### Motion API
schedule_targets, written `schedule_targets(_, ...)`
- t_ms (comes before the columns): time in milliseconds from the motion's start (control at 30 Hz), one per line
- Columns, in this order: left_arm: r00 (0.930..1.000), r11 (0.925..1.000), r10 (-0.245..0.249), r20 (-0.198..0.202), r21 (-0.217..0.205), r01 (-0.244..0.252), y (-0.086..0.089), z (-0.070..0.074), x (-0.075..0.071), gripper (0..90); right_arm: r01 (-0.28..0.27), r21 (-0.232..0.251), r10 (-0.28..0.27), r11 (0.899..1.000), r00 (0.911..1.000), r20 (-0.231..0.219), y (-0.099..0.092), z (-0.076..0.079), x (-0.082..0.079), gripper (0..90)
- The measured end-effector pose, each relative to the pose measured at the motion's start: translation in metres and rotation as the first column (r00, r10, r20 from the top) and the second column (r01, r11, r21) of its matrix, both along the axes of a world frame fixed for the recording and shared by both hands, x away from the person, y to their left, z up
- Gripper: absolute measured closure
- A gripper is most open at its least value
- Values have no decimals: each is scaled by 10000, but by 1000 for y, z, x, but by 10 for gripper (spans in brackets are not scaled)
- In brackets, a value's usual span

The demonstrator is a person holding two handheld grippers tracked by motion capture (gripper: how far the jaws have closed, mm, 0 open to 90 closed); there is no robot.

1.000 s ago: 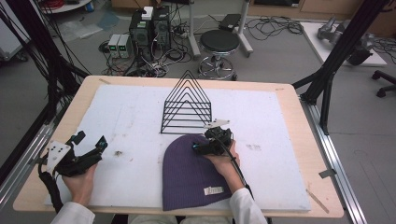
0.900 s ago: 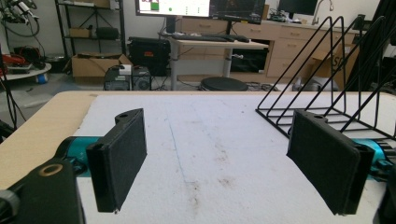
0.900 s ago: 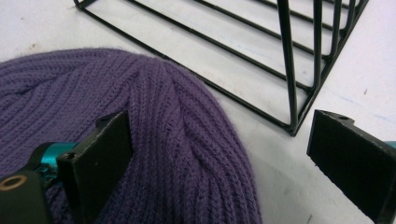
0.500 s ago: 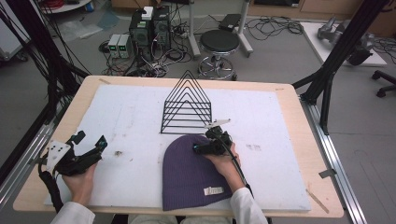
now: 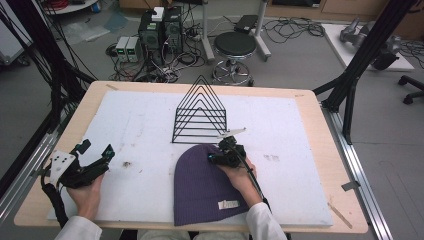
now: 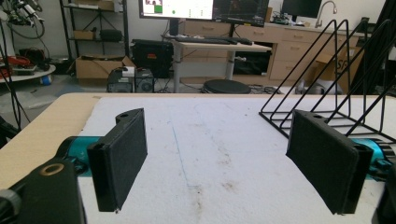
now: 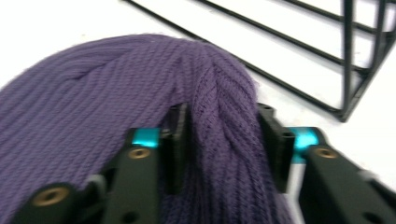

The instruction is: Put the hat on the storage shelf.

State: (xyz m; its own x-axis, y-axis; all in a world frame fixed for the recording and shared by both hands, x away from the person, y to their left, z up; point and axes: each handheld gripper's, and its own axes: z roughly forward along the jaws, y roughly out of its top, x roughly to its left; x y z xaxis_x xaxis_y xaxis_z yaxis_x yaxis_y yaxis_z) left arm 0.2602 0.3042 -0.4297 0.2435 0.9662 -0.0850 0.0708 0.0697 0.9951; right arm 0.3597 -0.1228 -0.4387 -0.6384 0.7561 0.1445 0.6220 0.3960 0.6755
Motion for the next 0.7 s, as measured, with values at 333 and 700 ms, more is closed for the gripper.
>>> schedule_targets(333, 9997, 9996, -218, -71, -165, 217, 0, -1, 1, 202, -316, -451, 343, 9985, 9977, 588, 5, 3, -5, 762)
schedule_targets(700, 9996, 9992, -226, -154, -327, 221, 2, -2, 2, 202, -216, -13, 216, 9998, 9881, 1524, 3, 14, -14, 792)
